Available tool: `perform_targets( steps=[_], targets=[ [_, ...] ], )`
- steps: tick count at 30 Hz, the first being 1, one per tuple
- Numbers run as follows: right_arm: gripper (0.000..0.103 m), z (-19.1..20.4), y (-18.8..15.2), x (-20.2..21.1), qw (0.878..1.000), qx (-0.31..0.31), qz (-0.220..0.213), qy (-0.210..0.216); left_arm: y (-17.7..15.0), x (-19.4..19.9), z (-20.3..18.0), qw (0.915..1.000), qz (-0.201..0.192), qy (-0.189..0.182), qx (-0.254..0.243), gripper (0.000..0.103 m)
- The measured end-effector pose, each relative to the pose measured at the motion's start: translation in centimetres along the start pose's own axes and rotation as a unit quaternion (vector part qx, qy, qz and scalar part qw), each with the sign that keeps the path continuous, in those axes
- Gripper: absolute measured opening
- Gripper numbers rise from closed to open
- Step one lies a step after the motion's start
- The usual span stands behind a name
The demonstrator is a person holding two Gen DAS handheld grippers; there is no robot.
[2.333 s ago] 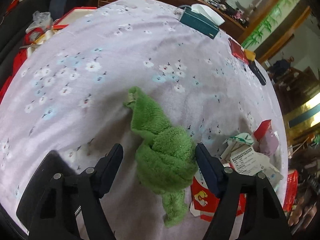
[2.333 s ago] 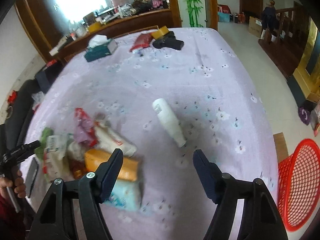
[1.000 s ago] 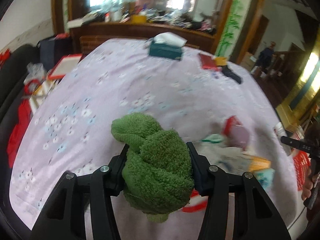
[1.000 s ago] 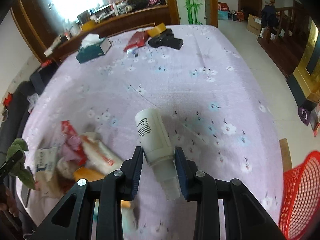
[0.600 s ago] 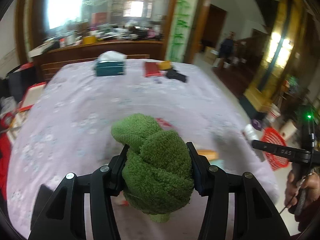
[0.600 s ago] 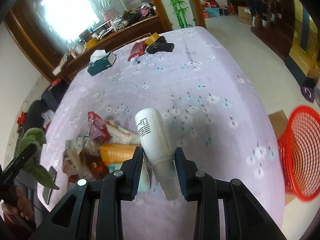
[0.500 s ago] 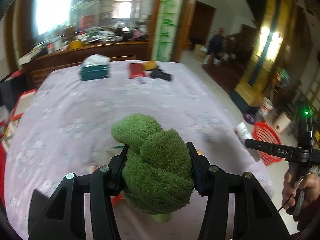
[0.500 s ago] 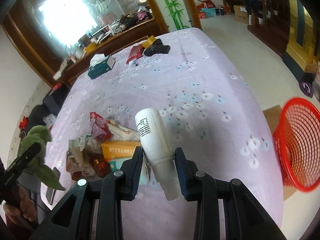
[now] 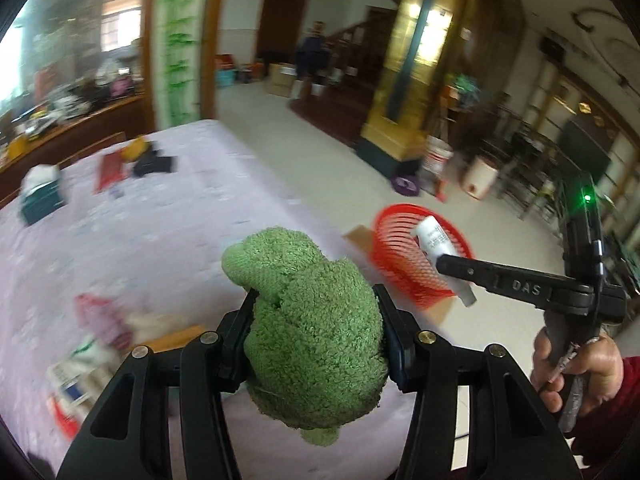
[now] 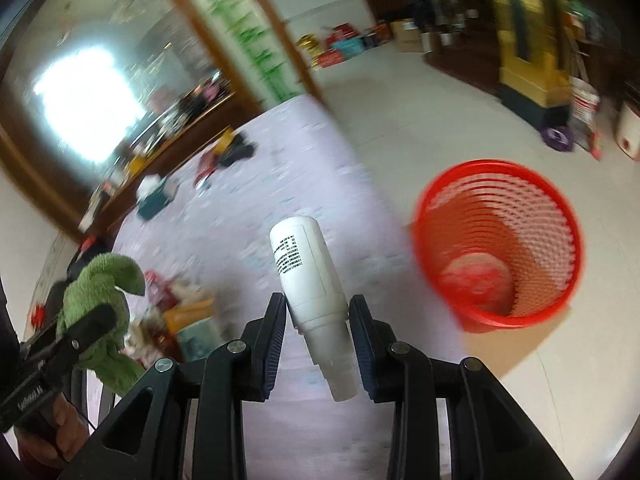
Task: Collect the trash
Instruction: 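Carry the green towel and white bottle with both tools over the red wastebasket, then open the left tool to drop the towel while the right tool drops the bottle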
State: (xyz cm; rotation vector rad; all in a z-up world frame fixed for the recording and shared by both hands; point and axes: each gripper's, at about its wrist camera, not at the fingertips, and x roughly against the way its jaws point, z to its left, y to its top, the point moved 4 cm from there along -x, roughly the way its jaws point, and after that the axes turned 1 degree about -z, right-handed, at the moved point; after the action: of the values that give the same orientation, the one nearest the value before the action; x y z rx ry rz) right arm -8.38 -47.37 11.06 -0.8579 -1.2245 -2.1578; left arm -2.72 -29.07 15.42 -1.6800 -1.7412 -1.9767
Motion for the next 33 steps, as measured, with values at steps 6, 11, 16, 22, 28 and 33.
perform_targets(
  steps=[6, 11, 16, 22, 28, 33],
  targets=[
    [0.035, -6.8, 2.0, 3.9, 0.996, -0.061, -0.046, -0.043, 2.7, -4.7, -5.9, 0.997, 0.034, -0.067, -0.018, 0.052],
    [0.035, -11.1, 3.4, 6.0, 0.991, -0.098, -0.071, -0.065, 5.3, -8.3, -10.1, 0.9939, 0.048, -0.097, -0.021, 0.052],
    [0.035, -13.9, 4.9, 6.1, 0.987, -0.115, -0.078, -0.078, 8.2, -11.3, -13.4, 0.9927, 0.042, -0.11, -0.025, 0.052],
    [0.035, -16.0, 5.7, 4.9, 0.987, -0.122, -0.066, -0.082, 9.8, -14.4, -15.6, 0.9939, 0.038, -0.095, -0.041, 0.053],
    [0.036, -17.6, 6.3, 2.4, 0.989, -0.113, -0.045, -0.087, 10.0, -16.6, -16.1, 0.9951, 0.041, -0.079, -0.043, 0.073],
    [0.051, -18.4, 6.2, 1.4, 0.99, -0.102, -0.039, -0.094, 10.1, -15.5, -14.7, 0.9965, 0.032, -0.075, -0.022, 0.073]
  ],
)
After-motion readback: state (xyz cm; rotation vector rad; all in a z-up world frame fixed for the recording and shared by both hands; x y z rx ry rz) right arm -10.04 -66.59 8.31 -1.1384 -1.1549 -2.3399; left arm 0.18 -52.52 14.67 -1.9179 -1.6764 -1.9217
